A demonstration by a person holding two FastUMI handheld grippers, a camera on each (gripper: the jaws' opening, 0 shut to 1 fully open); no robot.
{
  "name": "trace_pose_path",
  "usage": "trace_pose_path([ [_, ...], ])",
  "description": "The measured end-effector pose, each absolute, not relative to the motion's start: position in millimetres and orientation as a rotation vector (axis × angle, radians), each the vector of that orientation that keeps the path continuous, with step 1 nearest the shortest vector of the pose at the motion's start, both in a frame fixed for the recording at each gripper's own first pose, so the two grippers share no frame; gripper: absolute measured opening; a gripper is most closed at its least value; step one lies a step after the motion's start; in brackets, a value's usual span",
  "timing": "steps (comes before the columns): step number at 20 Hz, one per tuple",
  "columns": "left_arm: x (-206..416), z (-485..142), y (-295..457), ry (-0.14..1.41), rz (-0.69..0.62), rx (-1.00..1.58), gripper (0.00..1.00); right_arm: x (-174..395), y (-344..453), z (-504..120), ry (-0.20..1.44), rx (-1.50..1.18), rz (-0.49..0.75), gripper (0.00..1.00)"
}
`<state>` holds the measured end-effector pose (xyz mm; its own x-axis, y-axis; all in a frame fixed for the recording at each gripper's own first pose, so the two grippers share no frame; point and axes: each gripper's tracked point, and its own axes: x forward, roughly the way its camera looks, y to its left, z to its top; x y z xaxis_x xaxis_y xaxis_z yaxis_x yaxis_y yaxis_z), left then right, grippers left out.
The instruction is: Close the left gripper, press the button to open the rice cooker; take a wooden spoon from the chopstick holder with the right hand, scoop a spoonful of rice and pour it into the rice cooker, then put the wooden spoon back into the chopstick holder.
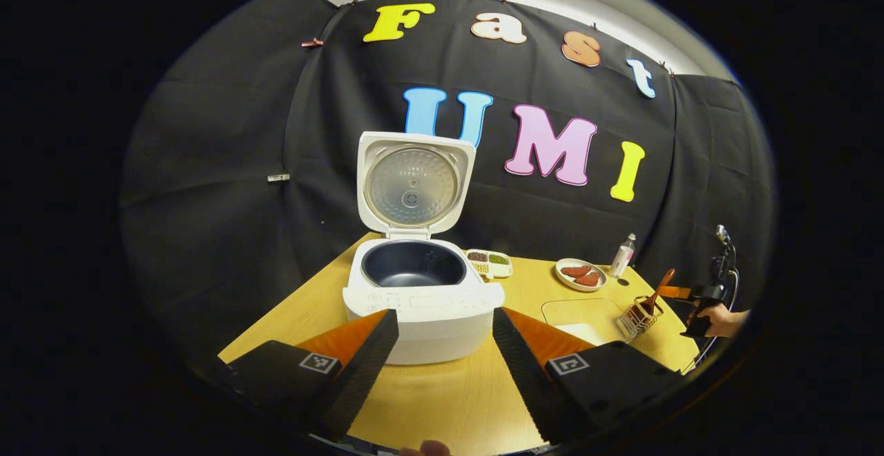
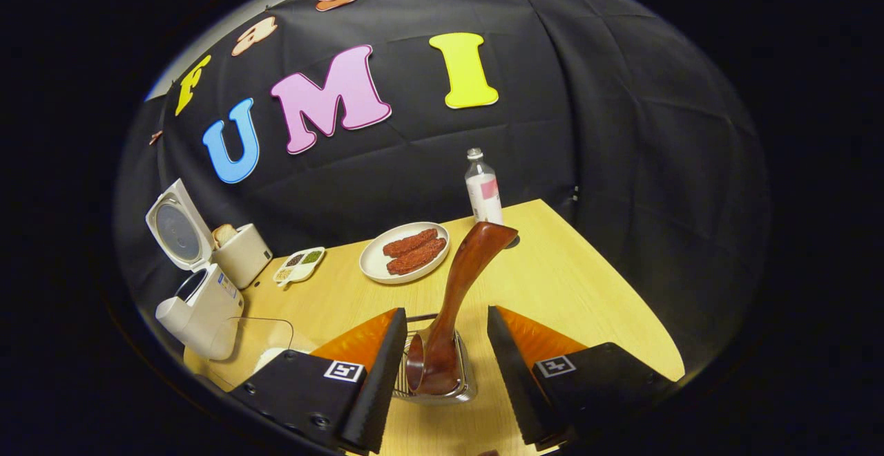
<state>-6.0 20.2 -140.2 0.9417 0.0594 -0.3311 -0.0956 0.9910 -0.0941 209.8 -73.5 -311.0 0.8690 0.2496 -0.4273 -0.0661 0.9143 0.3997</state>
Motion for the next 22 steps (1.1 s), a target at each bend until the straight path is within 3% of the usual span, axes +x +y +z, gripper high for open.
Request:
trace_pose_path([
  [1,-8,-143,24,0.342,0.088,-0.102,0.95,213,-71,-316,0.497,0.387,0.173,0.75],
  [3,-11,-146,28,0.353,0.104,-0.091,0.95,224,-69,-328,0.513,0.400,0.174,0.62],
  [4,-13,-148,30,0.358,0.111,-0.083,0.95,227,-67,-329,0.518,0.420,0.183,0.46],
  [5,-13,-151,33,0.365,0.118,-0.075,0.95,225,-64,-328,0.524,0.438,0.191,0.46],
  [6,-14,-155,36,0.373,0.126,-0.073,0.95,223,-66,-324,0.525,0.432,0.184,0.31],
  [11,-11,-162,32,0.388,0.130,-0.066,0.95,218,-62,-312,0.495,0.369,0.173,0.24],
  [13,-11,-159,30,0.382,0.117,-0.057,0.95,216,-63,-306,0.484,0.361,0.168,0.16],
  [22,-20,-153,28,0.367,0.085,-0.087,0.95,214,-81,-256,0.399,0.476,0.092,0.15],
])
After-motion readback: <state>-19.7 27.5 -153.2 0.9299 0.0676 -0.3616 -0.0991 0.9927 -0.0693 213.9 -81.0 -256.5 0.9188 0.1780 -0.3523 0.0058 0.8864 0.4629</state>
